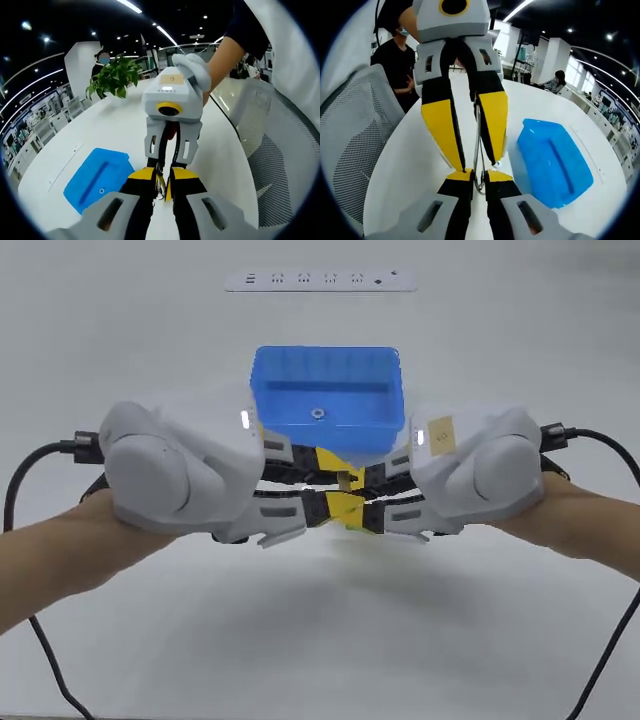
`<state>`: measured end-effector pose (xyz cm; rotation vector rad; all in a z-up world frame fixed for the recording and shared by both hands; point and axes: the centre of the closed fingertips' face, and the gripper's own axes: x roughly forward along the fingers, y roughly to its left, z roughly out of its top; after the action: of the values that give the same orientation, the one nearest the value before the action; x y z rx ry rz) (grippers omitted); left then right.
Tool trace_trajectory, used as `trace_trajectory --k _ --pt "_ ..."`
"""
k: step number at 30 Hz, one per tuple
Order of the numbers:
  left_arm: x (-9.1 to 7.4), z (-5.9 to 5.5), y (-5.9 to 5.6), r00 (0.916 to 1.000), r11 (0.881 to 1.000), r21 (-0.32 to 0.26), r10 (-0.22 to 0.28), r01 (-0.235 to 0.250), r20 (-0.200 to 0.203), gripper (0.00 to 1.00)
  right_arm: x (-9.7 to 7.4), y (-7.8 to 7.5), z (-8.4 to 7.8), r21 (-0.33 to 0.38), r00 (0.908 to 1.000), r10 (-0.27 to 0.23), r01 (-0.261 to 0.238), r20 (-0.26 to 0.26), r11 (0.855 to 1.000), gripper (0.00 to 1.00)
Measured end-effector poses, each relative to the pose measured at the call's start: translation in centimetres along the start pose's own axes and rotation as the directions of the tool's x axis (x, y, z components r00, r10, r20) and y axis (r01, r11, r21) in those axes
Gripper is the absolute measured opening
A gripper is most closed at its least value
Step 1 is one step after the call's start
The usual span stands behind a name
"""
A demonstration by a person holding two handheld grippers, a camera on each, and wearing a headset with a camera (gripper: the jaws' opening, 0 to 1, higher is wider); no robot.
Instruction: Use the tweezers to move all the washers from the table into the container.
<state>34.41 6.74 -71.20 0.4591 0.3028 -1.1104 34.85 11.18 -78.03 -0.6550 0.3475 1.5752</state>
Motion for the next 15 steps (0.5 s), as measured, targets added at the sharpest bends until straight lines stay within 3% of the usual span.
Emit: trace_trajectory --k 3,4,11,15 --pt "-0.3 1.1 -0.1 0.9988 0.999 -0.042 -0.003 0.006 0.049 0.20 -0.1 0.1 0.4 0.017 0.9999 -0.001 0.001 0.013 1.000 0.10" --pt "-0.6 1.1 0.1 0.9989 0.999 -0.043 0.002 0.000 0.046 0.22 -0.2 0.1 0.7 0.027 0.9997 -0.005 0.005 0.022 1.000 0.10" --pt "-2.5 0.5 0.6 0.9969 0.996 -0.061 0.065 -0.062 0.045 0.34 -1.0 0.4 1.1 0.040 0.9997 -0.008 0.007 0.023 0.999 0.09" --pt "-3.8 -0.1 0.2 0.9955 0.992 -0.098 0.083 -0.078 0.046 0.44 -1.7 0.0 2.2 0.065 0.9986 -0.025 0.022 0.047 0.998 0.09"
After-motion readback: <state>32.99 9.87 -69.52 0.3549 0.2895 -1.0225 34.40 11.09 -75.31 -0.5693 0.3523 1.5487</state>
